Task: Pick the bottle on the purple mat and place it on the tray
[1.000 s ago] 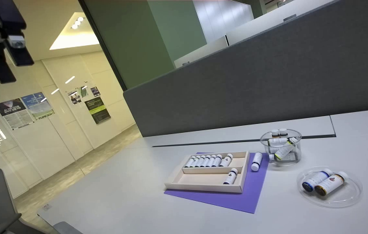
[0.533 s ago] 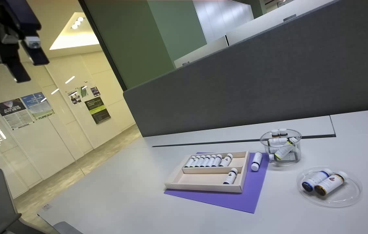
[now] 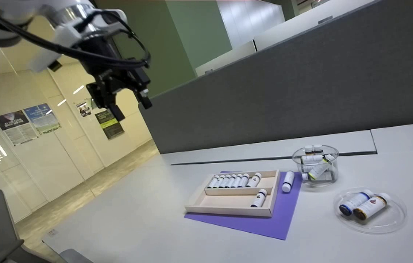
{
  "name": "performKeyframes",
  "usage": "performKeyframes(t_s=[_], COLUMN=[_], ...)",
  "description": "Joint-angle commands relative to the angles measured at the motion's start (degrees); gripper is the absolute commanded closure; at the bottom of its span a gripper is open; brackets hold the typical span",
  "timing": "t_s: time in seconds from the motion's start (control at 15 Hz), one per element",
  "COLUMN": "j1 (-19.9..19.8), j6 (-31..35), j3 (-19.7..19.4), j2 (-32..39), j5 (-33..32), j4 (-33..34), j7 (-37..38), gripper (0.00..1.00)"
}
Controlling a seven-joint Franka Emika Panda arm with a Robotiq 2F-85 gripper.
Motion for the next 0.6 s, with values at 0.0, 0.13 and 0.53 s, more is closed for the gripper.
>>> performKeyframes(t_s=[0.0, 0.13, 0.53], j1=[-1.3, -2.8, -4.4], j6=[3.6, 3.3, -3.3], j3=[-2.5, -3.6, -4.7], j2=[15.1, 21.8, 26.5], j5=[-1.2, -1.6, 1.2], j4=[9.8, 16.2, 21.3], j7=[-1.9, -0.8, -1.4], gripper=[0.0, 0.0, 0.0])
